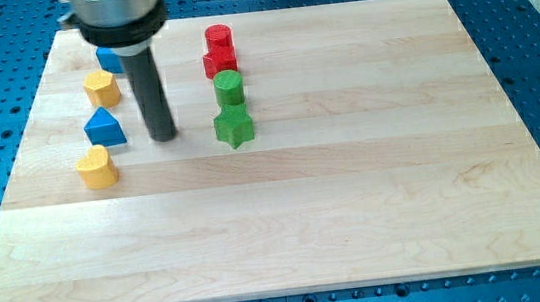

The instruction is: Adjust the triangle in a vertical line

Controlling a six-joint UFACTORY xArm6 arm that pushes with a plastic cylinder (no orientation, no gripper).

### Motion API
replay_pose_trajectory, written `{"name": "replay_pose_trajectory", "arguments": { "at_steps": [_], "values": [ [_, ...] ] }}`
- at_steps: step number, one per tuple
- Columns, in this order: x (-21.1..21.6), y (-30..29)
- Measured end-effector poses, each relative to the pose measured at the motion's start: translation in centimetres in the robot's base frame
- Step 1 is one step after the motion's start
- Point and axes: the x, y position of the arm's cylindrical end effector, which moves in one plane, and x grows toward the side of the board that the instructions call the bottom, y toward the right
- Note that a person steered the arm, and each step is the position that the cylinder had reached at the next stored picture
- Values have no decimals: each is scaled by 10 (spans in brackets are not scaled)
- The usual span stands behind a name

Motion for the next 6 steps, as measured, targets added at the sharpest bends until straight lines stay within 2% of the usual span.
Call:
{"name": "replay_pose_trajectory", "arguments": {
  "at_steps": [5, 6],
  "values": [
    [0, -19],
    [1, 5]
  ]
}}
